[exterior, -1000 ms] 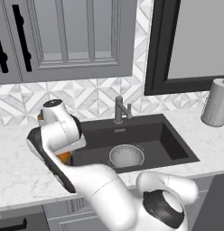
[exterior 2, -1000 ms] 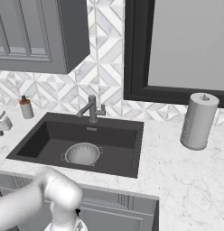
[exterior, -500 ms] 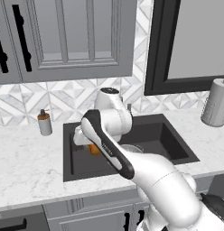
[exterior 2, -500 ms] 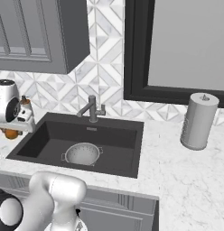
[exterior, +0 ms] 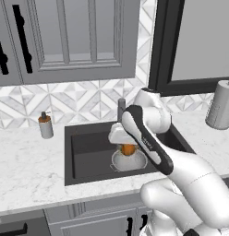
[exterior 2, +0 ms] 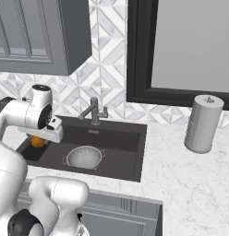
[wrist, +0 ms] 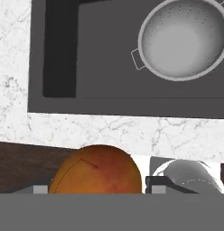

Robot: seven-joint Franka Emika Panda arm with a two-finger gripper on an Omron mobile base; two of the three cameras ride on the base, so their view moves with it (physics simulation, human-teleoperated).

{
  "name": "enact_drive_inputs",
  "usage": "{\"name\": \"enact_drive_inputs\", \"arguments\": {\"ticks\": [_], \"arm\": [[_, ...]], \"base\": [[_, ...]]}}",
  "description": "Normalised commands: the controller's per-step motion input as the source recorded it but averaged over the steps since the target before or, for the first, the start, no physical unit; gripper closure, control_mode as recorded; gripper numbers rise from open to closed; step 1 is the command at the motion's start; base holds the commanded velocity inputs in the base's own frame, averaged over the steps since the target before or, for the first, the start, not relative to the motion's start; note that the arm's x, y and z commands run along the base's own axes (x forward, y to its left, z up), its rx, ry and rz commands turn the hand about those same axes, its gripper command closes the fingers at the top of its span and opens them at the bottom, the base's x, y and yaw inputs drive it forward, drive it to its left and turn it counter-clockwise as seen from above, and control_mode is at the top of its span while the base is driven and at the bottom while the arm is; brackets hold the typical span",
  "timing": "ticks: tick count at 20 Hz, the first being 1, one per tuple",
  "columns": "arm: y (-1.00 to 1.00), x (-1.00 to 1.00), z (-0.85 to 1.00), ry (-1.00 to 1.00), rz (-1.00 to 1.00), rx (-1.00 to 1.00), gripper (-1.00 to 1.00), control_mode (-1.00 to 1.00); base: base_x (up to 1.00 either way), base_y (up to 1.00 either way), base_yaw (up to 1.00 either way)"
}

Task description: Put the colander in the sink, put the peach in the colander, and turn on the sink faucet and pour water over the colander.

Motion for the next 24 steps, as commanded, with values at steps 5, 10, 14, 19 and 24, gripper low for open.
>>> {"name": "enact_drive_inputs", "arguments": {"ticks": [5,10,14,19,24], "arm": [[-1.00,0.05,0.00,0.15,-0.08,0.12,1.00,-1.00],[-1.00,0.02,-0.18,-0.02,-0.01,0.07,1.00,-1.00],[-1.00,0.00,-0.24,-0.10,0.00,0.15,1.00,-1.00],[-1.00,0.22,-0.13,-0.06,0.02,0.27,1.00,-1.00],[-0.56,0.66,-0.10,-0.04,0.08,0.27,1.00,-1.00]], "base": [[0.00,0.00,0.00],[0.00,0.00,0.00],[0.00,0.00,0.00],[0.00,0.00,0.00],[0.00,0.00,0.00]]}}
